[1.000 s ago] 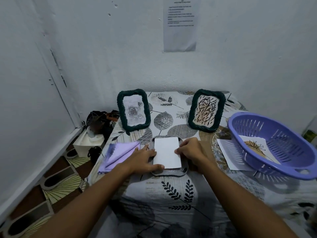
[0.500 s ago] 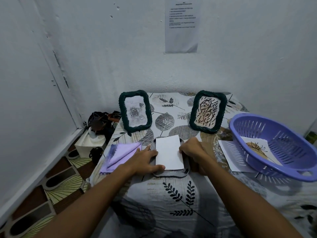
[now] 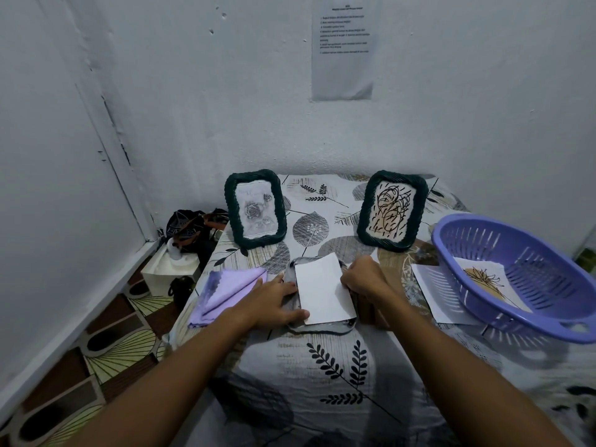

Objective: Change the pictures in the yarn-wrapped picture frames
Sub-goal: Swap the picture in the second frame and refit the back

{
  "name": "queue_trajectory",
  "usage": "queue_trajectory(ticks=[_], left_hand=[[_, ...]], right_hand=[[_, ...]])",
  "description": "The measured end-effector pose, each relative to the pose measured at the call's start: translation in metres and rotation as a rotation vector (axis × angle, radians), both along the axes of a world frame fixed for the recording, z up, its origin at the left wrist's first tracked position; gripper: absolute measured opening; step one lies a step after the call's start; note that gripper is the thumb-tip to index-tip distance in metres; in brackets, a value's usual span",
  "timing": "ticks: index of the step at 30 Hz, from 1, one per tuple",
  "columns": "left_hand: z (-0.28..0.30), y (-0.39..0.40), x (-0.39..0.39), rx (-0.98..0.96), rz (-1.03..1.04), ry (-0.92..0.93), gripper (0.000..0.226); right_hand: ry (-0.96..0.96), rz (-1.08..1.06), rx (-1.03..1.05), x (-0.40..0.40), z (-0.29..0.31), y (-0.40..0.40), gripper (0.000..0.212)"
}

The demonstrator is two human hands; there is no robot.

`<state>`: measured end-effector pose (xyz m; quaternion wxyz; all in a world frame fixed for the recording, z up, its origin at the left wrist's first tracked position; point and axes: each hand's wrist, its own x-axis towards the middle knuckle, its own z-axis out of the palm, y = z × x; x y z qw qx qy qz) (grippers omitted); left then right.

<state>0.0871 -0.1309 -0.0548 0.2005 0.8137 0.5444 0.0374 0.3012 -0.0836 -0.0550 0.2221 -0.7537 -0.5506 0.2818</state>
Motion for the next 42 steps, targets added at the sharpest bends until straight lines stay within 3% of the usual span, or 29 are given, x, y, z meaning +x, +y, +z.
queue_trajectory(ticks=[5, 8, 11, 14, 19, 22, 24, 27, 31, 42], left_hand=[[-0.001, 0.001, 0.0, -0.01, 0.008, -0.02, 0.087], [0.005, 0.003, 0.004, 0.033, 0.079, -0.156, 0.06], [0.023, 0.003, 0.023, 0.107, 0.213, -0.453, 0.041], [0.042, 0.004, 0.05, -0.1, 0.384, -0.825, 0.046], [0.07, 0.013, 0.104, -0.224, 0.429, -1.061, 0.036], [0.073, 0.018, 0.133, -0.208, 0.431, -1.071, 0.037], [0.066, 0.022, 0.15, -0.216, 0.435, -1.04, 0.037], [0.051, 0.028, 0.17, -0.218, 0.453, -0.931, 0.038], [0.038, 0.026, 0.198, -0.248, 0.443, -0.8, 0.034], [0.001, 0.032, 0.272, -0.354, 0.516, -0.819, 0.025]], right_hand=[[0.112, 0.009, 0.024, 0.003, 0.007, -0.006, 0.006], [0.271, 0.034, 0.001, 0.013, 0.02, -0.018, 0.014], [0.419, 0.02, -0.042, 0.028, 0.041, -0.027, 0.008], [0.477, -0.008, -0.018, 0.047, 0.063, -0.034, 0.008], [0.397, -0.022, 0.209, 0.091, 0.094, -0.047, 0.009], [-0.037, -0.084, 0.332, 0.129, 0.098, -0.051, 0.006], [-0.29, -0.055, 0.192, 0.149, 0.097, -0.058, 0.029], [-0.209, 0.026, 0.019, 0.161, 0.089, -0.064, 0.051], [-0.079, -0.015, 0.084, 0.168, 0.088, -0.065, 0.023], [0.066, -0.015, 0.087, 0.185, 0.101, -0.064, 0.014]])
